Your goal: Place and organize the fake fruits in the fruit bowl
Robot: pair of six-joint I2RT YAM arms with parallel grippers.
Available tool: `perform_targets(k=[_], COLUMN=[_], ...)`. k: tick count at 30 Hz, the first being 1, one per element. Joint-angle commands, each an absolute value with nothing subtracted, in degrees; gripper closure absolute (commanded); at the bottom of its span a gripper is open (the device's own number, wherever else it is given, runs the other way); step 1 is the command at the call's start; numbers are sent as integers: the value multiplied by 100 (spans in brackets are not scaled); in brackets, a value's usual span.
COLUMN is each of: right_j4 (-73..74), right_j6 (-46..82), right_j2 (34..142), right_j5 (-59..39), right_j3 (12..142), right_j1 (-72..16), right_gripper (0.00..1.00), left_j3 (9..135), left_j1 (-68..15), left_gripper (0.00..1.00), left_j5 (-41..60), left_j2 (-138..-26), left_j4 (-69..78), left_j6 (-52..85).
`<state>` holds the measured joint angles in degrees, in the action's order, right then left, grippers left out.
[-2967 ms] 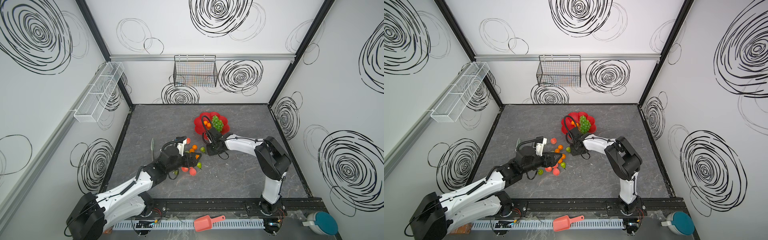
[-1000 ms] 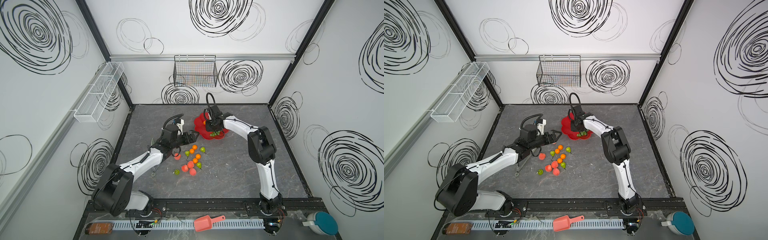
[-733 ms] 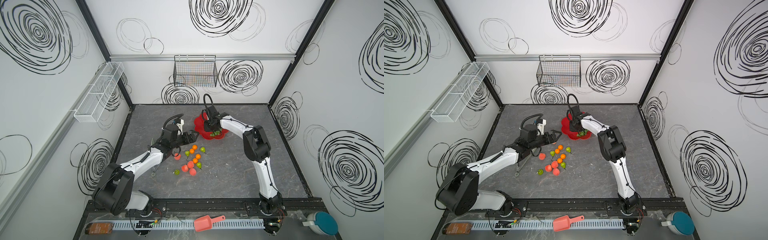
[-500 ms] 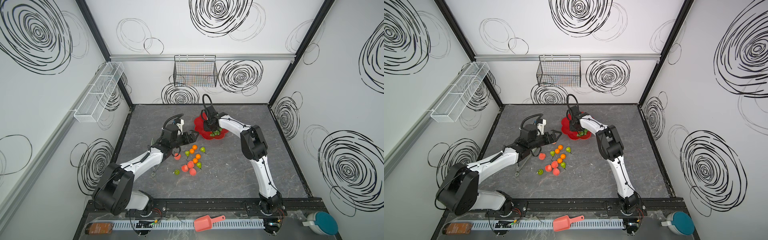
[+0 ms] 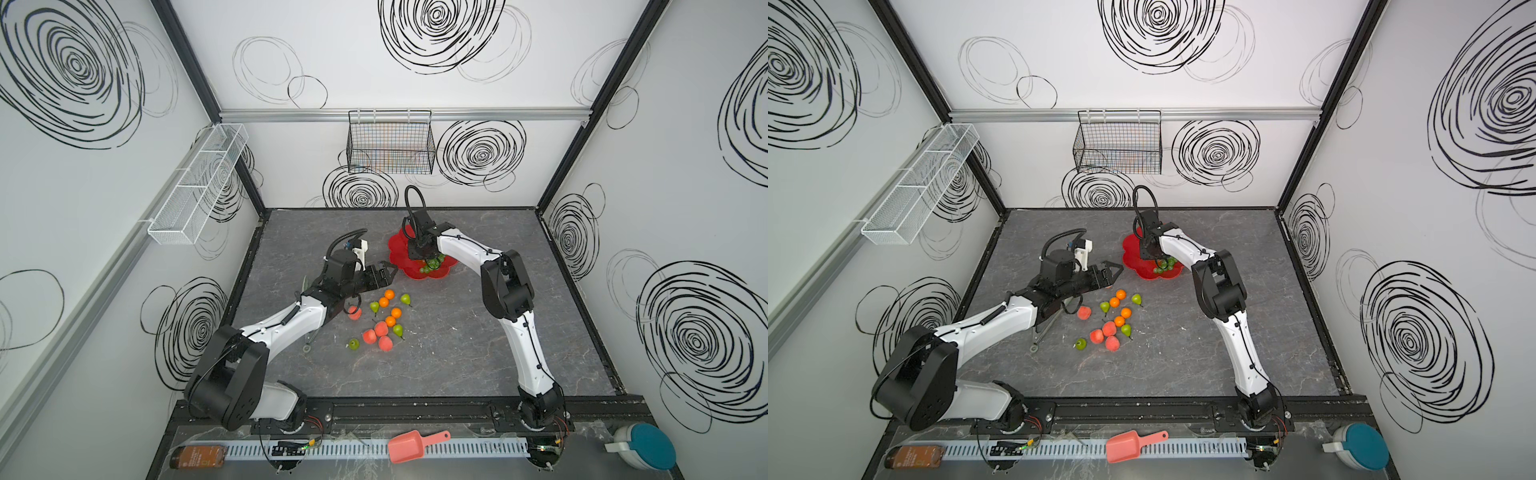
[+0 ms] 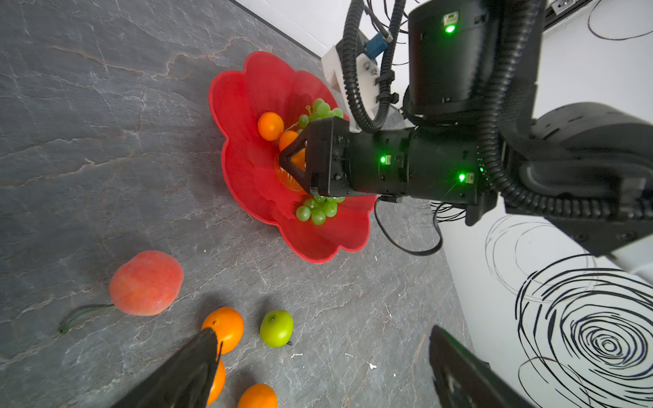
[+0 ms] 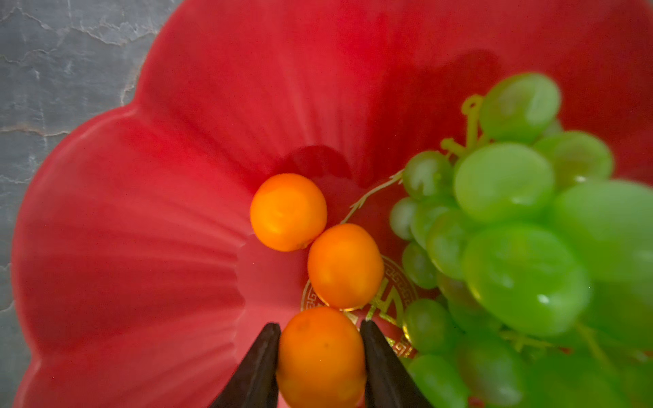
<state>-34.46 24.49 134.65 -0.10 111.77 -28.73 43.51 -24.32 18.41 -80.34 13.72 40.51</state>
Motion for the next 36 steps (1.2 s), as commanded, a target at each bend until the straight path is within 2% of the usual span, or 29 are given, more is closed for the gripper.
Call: perform_targets(k=[1, 15, 25, 36], right_j4=[-3621, -3799, -2853, -2778], right_j6=[2470, 2315, 2258, 2568], right_j2=[13571, 13090, 11316, 10661], right_j5=[142, 41, 14, -202], right_j3=[11306, 11497, 9622, 8481], right_j1=[-2853, -2911, -3541, -4341], right_gripper=[56, 53, 54, 56], left_j3=[4300, 4280, 3708, 2678], left_j1=[-2402, -2424, -2543, -2762], left_gripper=[4, 4, 4, 4], left_j5=[1898, 1789, 1437, 1175], left_j2=[-8005, -7506, -6185, -4781], left_j4=[1644, 1225, 373, -127], left_j6=[4008, 3938, 3892, 4448])
